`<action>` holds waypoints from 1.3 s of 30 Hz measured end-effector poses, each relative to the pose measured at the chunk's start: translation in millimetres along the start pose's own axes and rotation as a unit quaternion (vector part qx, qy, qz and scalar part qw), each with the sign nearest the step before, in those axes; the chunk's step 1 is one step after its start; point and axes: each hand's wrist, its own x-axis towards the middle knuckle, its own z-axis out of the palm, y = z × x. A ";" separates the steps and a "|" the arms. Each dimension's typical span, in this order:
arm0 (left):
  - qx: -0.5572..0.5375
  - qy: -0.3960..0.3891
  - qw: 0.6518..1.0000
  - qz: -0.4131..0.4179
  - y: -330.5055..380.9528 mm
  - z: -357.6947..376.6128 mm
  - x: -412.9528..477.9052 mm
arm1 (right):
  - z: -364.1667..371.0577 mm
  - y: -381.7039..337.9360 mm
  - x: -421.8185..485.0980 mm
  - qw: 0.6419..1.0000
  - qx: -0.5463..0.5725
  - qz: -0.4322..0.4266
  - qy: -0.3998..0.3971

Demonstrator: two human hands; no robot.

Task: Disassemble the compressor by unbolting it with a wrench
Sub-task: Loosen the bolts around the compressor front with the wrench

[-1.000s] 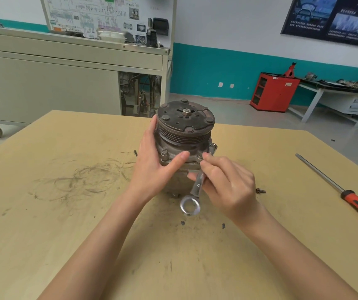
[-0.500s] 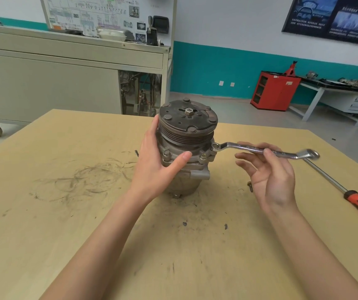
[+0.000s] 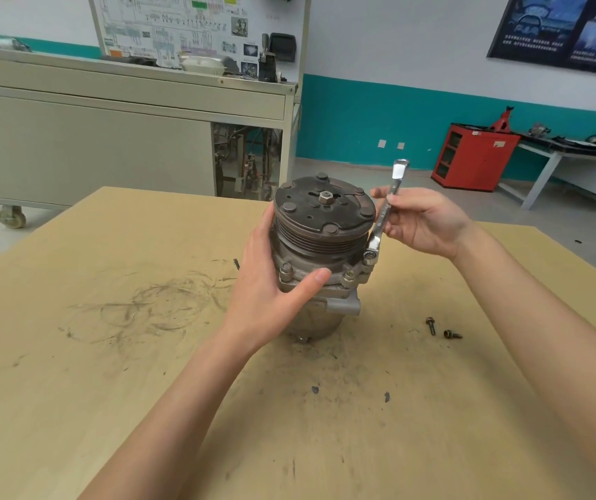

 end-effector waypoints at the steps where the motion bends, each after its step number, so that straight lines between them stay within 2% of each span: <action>1: 0.000 0.001 1.000 0.000 -0.1 0.4 0.0 | 0.6 -0.6 4.3 1.000 -0.012 0.013 0.004; 4: 0.001 0.006 1.000 0.001 0.0 0.2 -0.3 | 4.6 4.0 14.0 0.999 -0.006 0.038 0.028; 7: 0.000 0.004 1.000 0.003 0.4 -1.5 -1.2 | 8.4 7.6 7.5 0.998 0.036 0.009 0.041; 12: -0.001 0.002 1.000 -0.002 1.9 -1.1 -1.9 | 25.5 2.5 -34.2 0.982 -0.020 -0.121 0.141; 15: -0.008 0.004 1.000 -0.004 3.5 -0.6 -2.7 | 42.7 0.8 -59.7 0.946 -0.066 -0.222 0.226; 18: -0.012 0.003 1.000 -0.005 4.4 -1.3 -3.1 | 65.1 10.7 -79.7 0.868 -0.182 -0.336 0.316; 21: -0.011 0.001 1.000 -0.006 5.5 -2.2 -3.1 | 84.8 39.5 -94.7 0.790 -0.323 -0.430 0.294; 24: -0.011 0.003 1.000 -0.002 5.3 -2.5 -3.0 | 92.3 67.1 -103.0 0.665 -0.513 -0.476 0.261; 26: -0.006 0.006 1.000 0.001 4.8 -2.3 -2.7 | 94.2 74.5 -105.9 0.583 -0.589 -0.503 0.244; 27: -0.003 0.007 1.000 0.003 4.6 -2.1 -2.7 | 95.8 75.9 -106.6 0.554 -0.611 -0.511 0.242; 31: 0.000 0.008 1.000 0.003 3.6 -1.9 -2.1 | 103.3 86.6 -101.5 0.495 -0.642 -0.529 0.251; 33: 0.001 0.008 1.000 0.001 3.7 -1.8 -2.1 | 102.8 90.5 -99.4 0.494 -0.637 -0.532 0.259; 35: -0.002 0.008 1.000 0.001 3.9 -1.9 -2.6 | 97.6 91.9 -100.2 0.534 -0.600 -0.530 0.272; 36: -0.005 0.008 1.000 0.001 4.1 -1.9 -2.8 | 95.0 93.6 -101.4 0.579 -0.559 -0.523 0.279; 39: -0.010 0.006 1.000 -0.006 5.2 -1.7 -3.2 | 94.7 99.6 -103.9 0.761 -0.334 -0.466 0.304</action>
